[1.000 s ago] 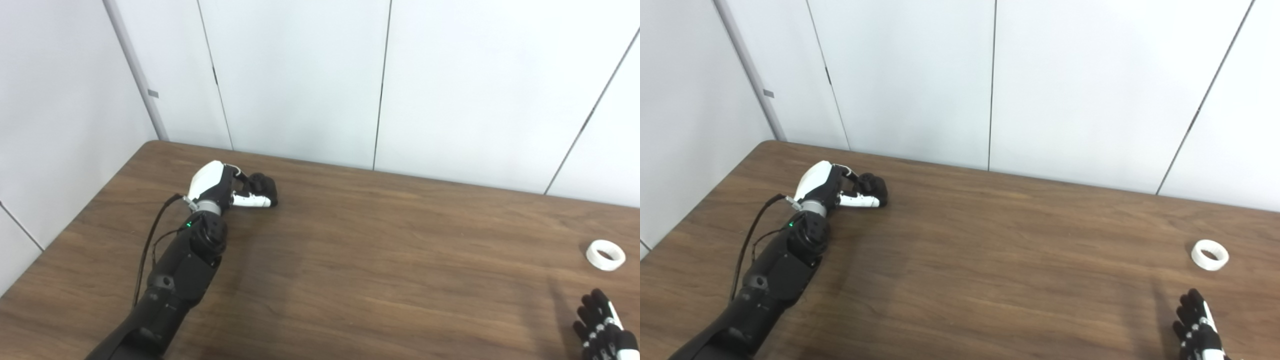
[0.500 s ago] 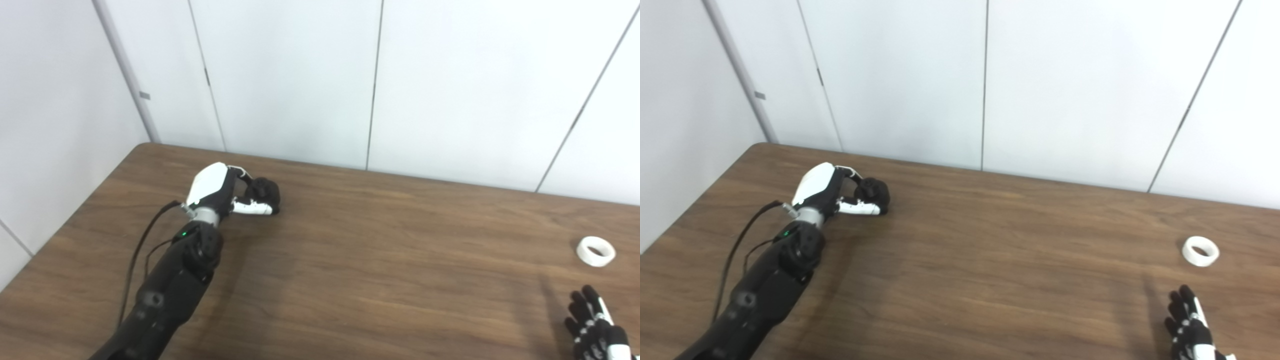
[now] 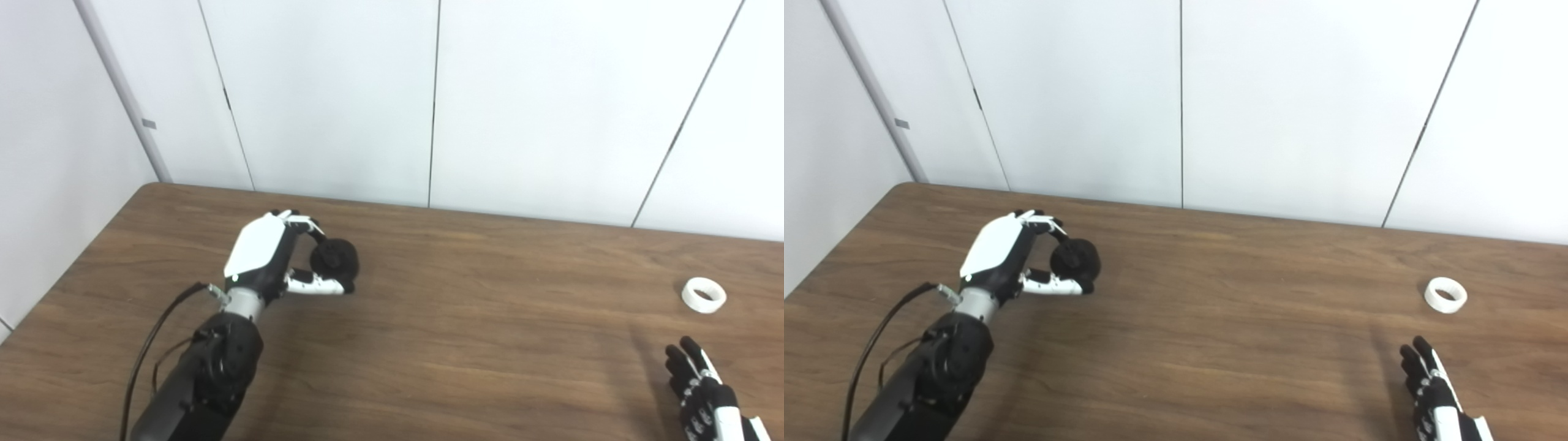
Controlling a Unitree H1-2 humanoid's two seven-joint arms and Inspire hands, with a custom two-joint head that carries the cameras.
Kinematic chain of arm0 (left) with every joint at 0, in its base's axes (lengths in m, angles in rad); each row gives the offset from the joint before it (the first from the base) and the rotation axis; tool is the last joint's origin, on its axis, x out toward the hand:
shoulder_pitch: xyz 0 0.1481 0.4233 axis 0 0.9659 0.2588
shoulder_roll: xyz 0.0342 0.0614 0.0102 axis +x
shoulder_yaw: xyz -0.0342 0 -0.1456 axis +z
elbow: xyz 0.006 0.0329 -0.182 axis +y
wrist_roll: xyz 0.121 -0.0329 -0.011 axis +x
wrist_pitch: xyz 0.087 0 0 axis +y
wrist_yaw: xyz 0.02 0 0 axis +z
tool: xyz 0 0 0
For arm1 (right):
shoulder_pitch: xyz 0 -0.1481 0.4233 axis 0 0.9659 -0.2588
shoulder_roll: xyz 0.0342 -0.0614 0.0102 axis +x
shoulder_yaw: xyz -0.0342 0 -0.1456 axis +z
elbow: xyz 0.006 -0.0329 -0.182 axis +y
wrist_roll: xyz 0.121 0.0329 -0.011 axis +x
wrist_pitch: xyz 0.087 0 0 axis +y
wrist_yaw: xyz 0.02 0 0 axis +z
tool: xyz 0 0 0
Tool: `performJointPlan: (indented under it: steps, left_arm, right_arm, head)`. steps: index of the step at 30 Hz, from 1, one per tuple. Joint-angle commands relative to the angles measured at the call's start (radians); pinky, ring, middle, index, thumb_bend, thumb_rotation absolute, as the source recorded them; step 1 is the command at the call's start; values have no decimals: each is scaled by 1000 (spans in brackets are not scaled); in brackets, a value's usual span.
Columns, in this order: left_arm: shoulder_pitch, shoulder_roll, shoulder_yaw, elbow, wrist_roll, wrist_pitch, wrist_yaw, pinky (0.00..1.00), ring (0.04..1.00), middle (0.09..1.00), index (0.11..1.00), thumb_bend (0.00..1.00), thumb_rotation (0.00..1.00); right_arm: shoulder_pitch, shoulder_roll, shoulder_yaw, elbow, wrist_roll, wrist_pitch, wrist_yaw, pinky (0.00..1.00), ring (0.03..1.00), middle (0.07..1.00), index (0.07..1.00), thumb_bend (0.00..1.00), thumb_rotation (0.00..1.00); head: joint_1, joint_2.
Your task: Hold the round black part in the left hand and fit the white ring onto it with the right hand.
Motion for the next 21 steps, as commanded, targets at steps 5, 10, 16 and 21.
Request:
performJointPlan:
  steps: [5,10,16,21]
  left_arm:
    - [45,-20,-32,-144,43,-14,-61,1000,927,811,483,524,54]
    - [95,-61,-63,-216,72,-11,-112,1000,926,810,483,524,54]
    - [157,-125,-128,-226,145,-58,-99,1000,914,806,482,524,56]
    - [212,-149,-182,-253,191,-97,-122,1000,933,812,484,524,54]
  right_arm:
    - [6,23,24,-52,-30,17,-15,1000,969,941,965,559,1000]
    - [2,32,43,-90,-55,63,-34,1000,983,952,968,588,1000]
    - [-17,59,63,-136,-79,125,-63,1000,973,948,969,559,1000]
    - [-26,61,84,-169,-101,165,-84,1000,976,947,973,597,1000]
  head:
    - [-39,31]
    - [-82,71]
    - [-130,118]
    - [-169,152]
